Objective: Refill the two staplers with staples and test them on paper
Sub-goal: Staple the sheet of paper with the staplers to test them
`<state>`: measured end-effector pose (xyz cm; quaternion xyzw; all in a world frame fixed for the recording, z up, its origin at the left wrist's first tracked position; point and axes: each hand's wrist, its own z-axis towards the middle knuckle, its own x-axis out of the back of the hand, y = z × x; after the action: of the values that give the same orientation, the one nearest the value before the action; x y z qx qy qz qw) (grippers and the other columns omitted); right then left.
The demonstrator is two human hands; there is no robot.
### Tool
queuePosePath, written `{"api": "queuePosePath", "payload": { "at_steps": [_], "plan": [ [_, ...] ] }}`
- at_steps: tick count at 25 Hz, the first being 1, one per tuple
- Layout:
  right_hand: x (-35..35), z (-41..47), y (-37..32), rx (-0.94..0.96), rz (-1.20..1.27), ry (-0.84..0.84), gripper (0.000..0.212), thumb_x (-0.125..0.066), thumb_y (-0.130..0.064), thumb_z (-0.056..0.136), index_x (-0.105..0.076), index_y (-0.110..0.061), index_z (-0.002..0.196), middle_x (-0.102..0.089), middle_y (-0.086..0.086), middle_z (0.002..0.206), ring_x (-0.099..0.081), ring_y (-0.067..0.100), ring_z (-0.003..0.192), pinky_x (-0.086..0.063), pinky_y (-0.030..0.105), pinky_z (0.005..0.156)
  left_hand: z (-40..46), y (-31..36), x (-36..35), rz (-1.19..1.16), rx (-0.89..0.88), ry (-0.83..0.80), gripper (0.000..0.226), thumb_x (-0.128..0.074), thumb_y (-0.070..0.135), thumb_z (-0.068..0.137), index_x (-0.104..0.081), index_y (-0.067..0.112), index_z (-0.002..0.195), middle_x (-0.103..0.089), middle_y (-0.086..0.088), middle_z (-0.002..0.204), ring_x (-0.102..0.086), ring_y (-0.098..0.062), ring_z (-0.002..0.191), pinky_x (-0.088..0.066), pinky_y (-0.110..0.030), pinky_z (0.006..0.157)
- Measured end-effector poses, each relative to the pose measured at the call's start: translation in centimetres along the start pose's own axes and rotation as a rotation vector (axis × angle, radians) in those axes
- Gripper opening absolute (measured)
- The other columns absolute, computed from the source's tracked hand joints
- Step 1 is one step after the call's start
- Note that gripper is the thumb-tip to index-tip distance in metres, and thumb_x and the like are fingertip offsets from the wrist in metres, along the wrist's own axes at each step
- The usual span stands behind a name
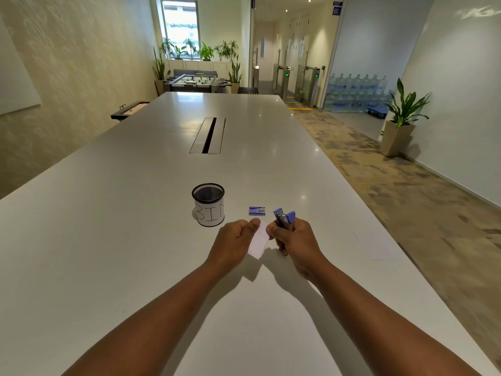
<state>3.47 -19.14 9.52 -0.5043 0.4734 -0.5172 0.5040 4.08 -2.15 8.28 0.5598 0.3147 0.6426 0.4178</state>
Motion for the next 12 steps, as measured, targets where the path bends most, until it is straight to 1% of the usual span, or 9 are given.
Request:
{"api": "queuePosePath", "payload": {
  "at_steps": [2, 3, 5, 6, 7, 9, 12],
  "plan": [
    [0.0, 0.0, 0.1, -0.004, 0.030, 0.016, 0.014, -0.068, -0.009, 0.088, -0.067, -0.011, 0.074, -0.060, -0.002, 0.059, -0.039, 0.011, 0.049, -0.035, 0.022, 0.046, 0.0, -0.3, 0.3, -0.047, 0.003, -0.018, 0.064, -0.054, 0.054, 0.098, -0.053, -0.005, 0.074, -0.052, -0.008, 0.061, -0.047, -0.017, 0.055, -0.039, -0.032, 0.055],
    [0.0, 0.1, 0.2, -0.012, 0.056, 0.043, 0.015, -0.067, -0.008, 0.088, -0.067, -0.012, 0.073, -0.058, -0.002, 0.058, -0.038, 0.012, 0.049, -0.034, 0.023, 0.046, 0.1, -0.5, 0.4, -0.098, 0.025, -0.059, 0.059, -0.056, 0.052, 0.097, -0.056, -0.004, 0.078, -0.057, -0.008, 0.064, -0.052, -0.015, 0.056, -0.044, -0.031, 0.056],
    [0.4, 0.2, 0.5, -0.041, 0.109, 0.115, 0.016, -0.065, -0.006, 0.089, -0.067, -0.013, 0.075, -0.057, -0.002, 0.057, -0.038, 0.014, 0.049, -0.034, 0.025, 0.046, 0.2, -0.8, 0.5, -0.174, 0.071, -0.150, 0.037, -0.059, 0.038, 0.101, -0.061, 0.003, 0.086, -0.065, -0.006, 0.071, -0.061, -0.014, 0.063, -0.051, -0.034, 0.066],
    [0.5, 0.2, 0.6, -0.053, 0.122, 0.136, 0.016, -0.065, -0.006, 0.090, -0.067, -0.013, 0.076, -0.059, -0.003, 0.058, -0.039, 0.014, 0.049, -0.034, 0.026, 0.046, 0.3, -0.9, 0.6, -0.153, 0.070, -0.157, 0.029, -0.058, 0.031, 0.102, -0.062, 0.006, 0.087, -0.067, -0.004, 0.070, -0.061, -0.014, 0.064, -0.051, -0.035, 0.067],
    [0.6, 0.2, 0.7, -0.058, 0.128, 0.144, 0.016, -0.065, -0.005, 0.090, -0.068, -0.013, 0.076, -0.061, -0.002, 0.059, -0.040, 0.014, 0.049, -0.035, 0.025, 0.046, 0.4, -1.0, 0.6, -0.106, 0.057, -0.140, 0.027, -0.056, 0.030, 0.102, -0.061, 0.009, 0.086, -0.067, -0.001, 0.066, -0.060, -0.013, 0.061, -0.049, -0.033, 0.066],
    [0.6, 0.2, 0.7, -0.055, 0.123, 0.125, 0.016, -0.065, -0.006, 0.090, -0.069, -0.014, 0.076, -0.064, -0.001, 0.062, -0.042, 0.013, 0.050, -0.036, 0.025, 0.046, 0.4, -1.1, 0.5, -0.033, 0.049, -0.093, 0.031, -0.053, 0.033, 0.103, -0.057, 0.011, 0.082, -0.064, 0.003, 0.059, -0.055, -0.011, 0.054, -0.044, -0.029, 0.061],
    [0.8, 0.1, 0.7, -0.036, 0.088, 0.081, 0.014, -0.066, -0.008, 0.089, -0.069, -0.012, 0.076, -0.065, -0.001, 0.063, -0.042, 0.014, 0.051, -0.036, 0.024, 0.047, 0.3, -1.5, 0.5, -0.036, 0.083, -0.111, 0.043, -0.049, 0.043, 0.104, -0.052, 0.006, 0.082, -0.061, -0.002, 0.055, -0.051, -0.011, 0.048, -0.042, -0.029, 0.058]
  ]
}}
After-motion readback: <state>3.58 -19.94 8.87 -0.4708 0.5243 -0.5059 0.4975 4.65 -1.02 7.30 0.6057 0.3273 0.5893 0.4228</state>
